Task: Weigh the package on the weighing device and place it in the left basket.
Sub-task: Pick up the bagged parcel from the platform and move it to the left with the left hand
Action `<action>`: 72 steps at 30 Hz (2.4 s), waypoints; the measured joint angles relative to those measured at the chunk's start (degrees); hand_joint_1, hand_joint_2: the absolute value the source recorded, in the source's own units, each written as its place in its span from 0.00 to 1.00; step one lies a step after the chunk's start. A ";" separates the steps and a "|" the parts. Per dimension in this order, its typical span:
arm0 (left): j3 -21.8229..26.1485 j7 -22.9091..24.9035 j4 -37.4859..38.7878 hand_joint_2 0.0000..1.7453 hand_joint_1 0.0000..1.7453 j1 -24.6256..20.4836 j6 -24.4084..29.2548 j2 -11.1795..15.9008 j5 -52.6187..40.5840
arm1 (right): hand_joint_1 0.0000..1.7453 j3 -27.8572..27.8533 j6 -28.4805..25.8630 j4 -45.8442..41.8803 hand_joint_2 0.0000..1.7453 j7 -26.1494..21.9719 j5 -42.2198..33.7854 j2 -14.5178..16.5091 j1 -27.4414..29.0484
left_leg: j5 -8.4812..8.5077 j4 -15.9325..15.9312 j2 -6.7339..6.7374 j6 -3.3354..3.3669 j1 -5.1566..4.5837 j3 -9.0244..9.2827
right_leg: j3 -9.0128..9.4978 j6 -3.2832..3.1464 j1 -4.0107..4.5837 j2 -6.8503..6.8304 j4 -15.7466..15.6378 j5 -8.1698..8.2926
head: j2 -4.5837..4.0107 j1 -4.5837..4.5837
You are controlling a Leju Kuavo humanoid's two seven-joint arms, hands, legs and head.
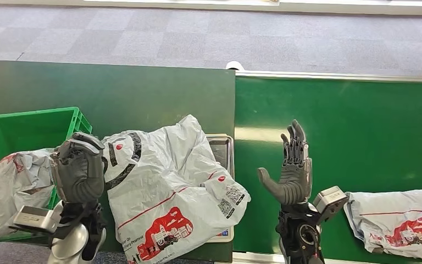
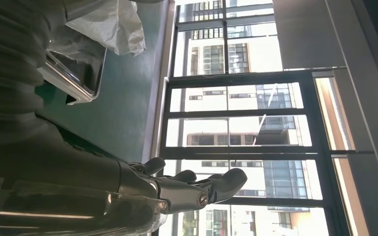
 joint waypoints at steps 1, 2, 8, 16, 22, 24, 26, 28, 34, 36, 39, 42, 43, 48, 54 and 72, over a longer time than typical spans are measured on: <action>0.17 -0.01 -0.64 1.00 1.00 0.23 0.18 0.05 -0.12 | 0.00 0.09 -0.01 0.01 1.00 0.00 -0.03 0.00 0.00 | 0.00 0.00 0.00 0.00 0.00 0.00 | 0.00 0.00 0.00 0.00 0.00 0.00 | 0.00 0.00; 0.29 -0.01 -1.15 1.00 1.00 0.42 0.24 0.13 -0.34 | 0.00 0.18 -0.01 0.02 1.00 0.00 -0.04 0.00 0.00 | 0.00 0.00 0.00 0.00 0.00 0.00 | 0.00 0.00 0.00 0.00 0.00 0.00 | 0.00 0.00; 0.33 0.01 -2.37 1.00 0.00 1.19 -1.78 1.00 -3.63 | 0.00 0.42 0.11 0.14 1.00 0.00 -0.17 0.00 0.00 | 0.00 0.00 0.00 0.00 0.00 0.01 | -0.01 0.00 0.00 0.00 0.00 0.00 | 0.00 0.00; -3.60 0.26 3.04 1.00 0.00 1.96 -12.21 2.24 -32.53 | 0.00 0.34 1.84 0.22 1.00 0.11 0.23 0.00 -0.12 | 0.00 0.00 0.04 0.00 -0.01 0.01 | -0.05 0.00 -0.01 0.02 0.00 0.00 | 0.00 -0.01; -6.93 2.89 7.94 1.00 0.00 1.79 -17.20 3.19 -39.48 | 0.00 0.27 2.32 0.44 1.00 0.11 0.50 0.00 -0.17 | 0.00 0.00 0.03 0.00 0.00 0.01 | -0.06 0.00 0.00 0.01 0.00 0.00 | 0.00 0.00; -7.72 3.21 9.20 1.00 0.00 1.69 -17.49 3.45 -40.27 | 0.00 0.23 2.38 0.50 1.00 0.11 0.51 0.00 -0.18 | 0.00 0.00 0.03 0.00 0.00 0.00 | -0.06 0.00 0.00 0.01 0.00 0.00 | 0.00 0.00; -8.25 3.27 10.11 1.00 0.00 1.55 -17.51 3.66 -40.48 | 0.00 0.20 2.41 0.57 1.00 0.11 0.51 0.00 -0.18 | 0.00 0.00 0.03 0.00 0.00 0.00 | -0.05 0.00 0.00 0.01 0.00 0.00 | 0.00 0.00; -8.61 3.29 10.81 1.00 0.00 1.43 -17.51 3.85 -40.53 | 0.00 0.17 2.43 0.62 1.00 0.11 0.51 0.00 -0.19 | 0.00 0.00 0.03 0.00 0.00 0.00 | -0.05 0.00 -0.01 0.01 0.00 0.00 | 0.00 0.00; -9.25 3.67 12.01 1.00 0.00 1.28 -17.95 4.22 -40.98 | 0.00 0.15 2.46 0.64 1.00 0.11 0.53 0.00 -0.19 | 0.00 0.00 0.02 0.00 0.00 0.00 | -0.06 0.00 -0.01 0.01 0.00 0.00 | 0.00 -0.01; -9.59 4.87 12.51 1.00 0.00 1.02 -19.15 4.39 -42.40 | 0.00 0.13 2.48 0.64 1.00 0.11 0.60 0.00 -0.19 | 0.00 0.00 0.02 0.00 0.00 0.00 | -0.06 0.00 -0.01 0.01 0.00 0.00 | 0.00 0.00; -10.40 6.95 14.44 1.00 0.00 0.19 -20.70 4.72 -44.91 | 0.00 0.07 2.50 0.64 1.00 0.11 0.80 0.00 -0.18 | 0.00 0.00 0.02 0.00 0.00 0.00 | -0.05 0.00 -0.01 0.01 0.00 0.00 | 0.00 -0.01; -11.13 7.92 16.93 1.00 0.00 -0.80 -21.15 5.01 -45.97 | 0.00 -0.04 2.51 0.64 1.00 0.11 0.99 0.00 -0.14 | 0.00 0.00 0.02 0.00 0.00 0.00 | -0.05 0.00 -0.01 0.01 0.00 0.00 | 0.00 0.00; -11.31 8.13 17.64 1.00 0.00 -1.12 -21.30 5.09 -46.16 | 0.00 -0.08 2.51 0.64 1.00 0.11 1.05 0.00 -0.13 | 0.00 0.00 0.02 0.00 0.00 0.00 | -0.04 0.00 -0.01 0.01 0.00 0.00 | 0.00 0.01; -11.98 8.69 19.91 1.00 0.11 -2.25 -21.70 5.47 -46.79 | 0.00 -0.37 2.50 0.64 1.00 0.11 1.24 0.00 -0.10 | 0.00 0.00 0.02 0.00 0.00 0.01 | -0.04 0.00 -0.01 0.01 0.00 0.00 | 0.00 0.00; -12.51 9.25 21.41 1.00 0.96 -3.41 -22.65 5.84 -46.91 | 0.00 -0.63 2.40 0.64 1.00 0.11 1.32 0.00 -0.10 | 0.01 0.00 0.01 0.00 0.00 0.02 | -0.01 0.00 -0.01 0.01 0.00 0.00 | 0.00 0.00; -12.29 4.99 20.43 1.00 1.00 -4.06 -13.17 5.98 -42.05 | 0.00 -0.74 1.63 0.64 1.00 0.11 0.99 0.00 0.58 | 0.01 0.00 0.00 0.00 0.00 0.08 | 0.05 0.00 -0.01 0.00 0.00 0.00 | 0.00 0.00</action>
